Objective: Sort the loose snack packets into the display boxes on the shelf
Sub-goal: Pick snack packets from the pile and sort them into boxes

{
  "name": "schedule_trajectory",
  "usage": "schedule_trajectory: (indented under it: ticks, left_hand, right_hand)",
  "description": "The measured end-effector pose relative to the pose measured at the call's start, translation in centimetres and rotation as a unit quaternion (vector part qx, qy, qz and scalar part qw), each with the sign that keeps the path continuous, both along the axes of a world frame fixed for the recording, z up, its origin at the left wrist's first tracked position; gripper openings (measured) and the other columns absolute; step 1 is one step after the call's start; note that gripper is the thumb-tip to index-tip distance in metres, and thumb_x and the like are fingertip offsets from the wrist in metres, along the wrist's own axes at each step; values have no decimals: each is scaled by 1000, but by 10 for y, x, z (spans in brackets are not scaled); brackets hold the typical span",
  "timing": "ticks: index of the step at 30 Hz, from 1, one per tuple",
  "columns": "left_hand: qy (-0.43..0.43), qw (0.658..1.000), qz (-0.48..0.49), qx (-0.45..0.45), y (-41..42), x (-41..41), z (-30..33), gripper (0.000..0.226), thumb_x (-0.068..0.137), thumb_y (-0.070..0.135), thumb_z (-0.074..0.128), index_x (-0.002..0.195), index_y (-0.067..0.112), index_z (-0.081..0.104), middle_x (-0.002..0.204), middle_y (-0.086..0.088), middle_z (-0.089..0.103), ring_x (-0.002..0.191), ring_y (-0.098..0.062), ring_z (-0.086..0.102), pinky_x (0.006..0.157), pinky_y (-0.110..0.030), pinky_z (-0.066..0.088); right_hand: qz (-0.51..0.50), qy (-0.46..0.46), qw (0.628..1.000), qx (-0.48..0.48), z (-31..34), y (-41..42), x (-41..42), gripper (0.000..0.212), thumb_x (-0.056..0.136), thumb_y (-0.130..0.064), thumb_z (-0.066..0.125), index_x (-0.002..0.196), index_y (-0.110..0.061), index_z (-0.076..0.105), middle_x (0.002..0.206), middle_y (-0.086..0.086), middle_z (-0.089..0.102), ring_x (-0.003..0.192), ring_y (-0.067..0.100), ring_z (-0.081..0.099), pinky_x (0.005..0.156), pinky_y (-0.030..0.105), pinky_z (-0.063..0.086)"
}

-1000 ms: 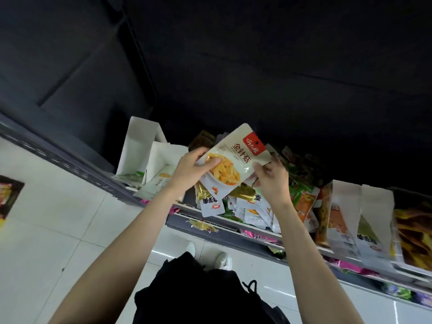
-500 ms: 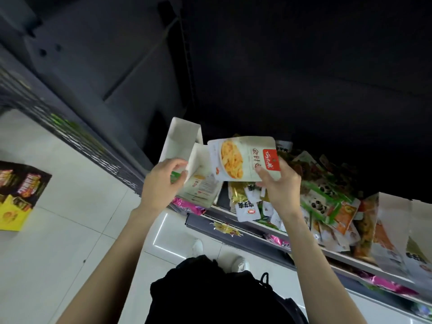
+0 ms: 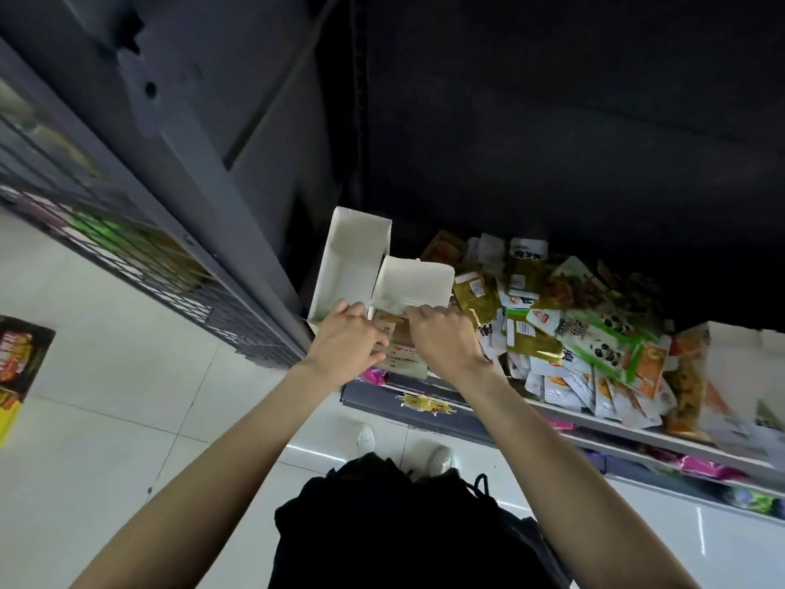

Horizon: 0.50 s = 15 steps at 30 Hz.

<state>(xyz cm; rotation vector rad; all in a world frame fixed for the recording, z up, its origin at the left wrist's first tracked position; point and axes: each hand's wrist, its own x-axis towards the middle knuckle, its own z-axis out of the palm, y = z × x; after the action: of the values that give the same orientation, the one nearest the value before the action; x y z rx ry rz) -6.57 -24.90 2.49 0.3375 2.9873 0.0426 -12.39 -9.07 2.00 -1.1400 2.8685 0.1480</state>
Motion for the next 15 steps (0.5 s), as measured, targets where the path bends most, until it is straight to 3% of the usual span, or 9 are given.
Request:
schedule_trajectory:
  ticks: [2, 3, 6, 9, 11, 14, 15]
  left_hand:
    - [-13, 1000, -9, -26, -2, -5, -4, 25, 93, 38, 50, 109, 33, 68, 95, 8, 69, 102, -13, 49, 87, -29, 23]
    - [-13, 999, -14, -26, -3, -6, -5, 25, 92, 34, 49, 104, 33, 71, 89, 9, 69, 99, -13, 50, 85, -29, 22]
    - [16, 999, -42, -16, -8, -8, -9, 17, 88, 34, 58, 87, 31, 74, 74, 9, 68, 85, -13, 55, 79, -29, 31]
    - [127, 988, -47, 73, 0, -4, 1, 9, 77, 33, 70, 72, 26, 73, 62, 12, 67, 66, -11, 59, 68, -25, 40]
    - [172, 973, -54, 142, 19, -3, 12, 13, 80, 32, 63, 73, 25, 71, 63, 13, 67, 62, -9, 59, 65, -22, 42]
    - [171, 957, -46, 230, 71, -12, 18, 20, 87, 32, 52, 80, 25, 69, 66, 13, 67, 62, -5, 60, 62, -19, 46]
    - [155, 954, -35, 252, 92, -17, 14, 18, 88, 30, 53, 84, 24, 69, 69, 13, 68, 64, -5, 61, 62, -20, 49]
  right_hand:
    - [32, 11, 999, 36, -6, 0, 2, 21, 81, -17, 63, 102, -14, 66, 90, 5, 71, 86, 25, 66, 81, 37, 49]
    - [40, -8, 998, 43, -8, 2, 2, 25, 86, -19, 58, 110, -14, 64, 103, 6, 70, 99, 25, 62, 90, 40, 44]
    - [24, -122, 990, -66, -11, 16, 4, 38, 94, -21, 47, 131, -15, 53, 132, 3, 56, 125, 23, 45, 106, 38, 32]
    - [-2, -103, 967, -234, -5, 52, 7, 28, 90, -15, 57, 117, -17, 65, 117, -1, 66, 113, 18, 56, 93, 34, 48]
    - [-65, -77, 946, -309, -2, 86, 8, 23, 88, -8, 60, 108, -14, 69, 104, 0, 70, 96, 17, 63, 77, 26, 50]
    - [-195, -28, 920, -339, -7, 155, 0, 22, 85, 1, 61, 102, -9, 71, 94, 9, 71, 68, 16, 62, 59, 20, 46]
    - [-243, -26, 916, -318, -14, 180, -6, 24, 85, 0, 61, 106, -10, 70, 99, 12, 70, 72, 19, 63, 59, 24, 49]
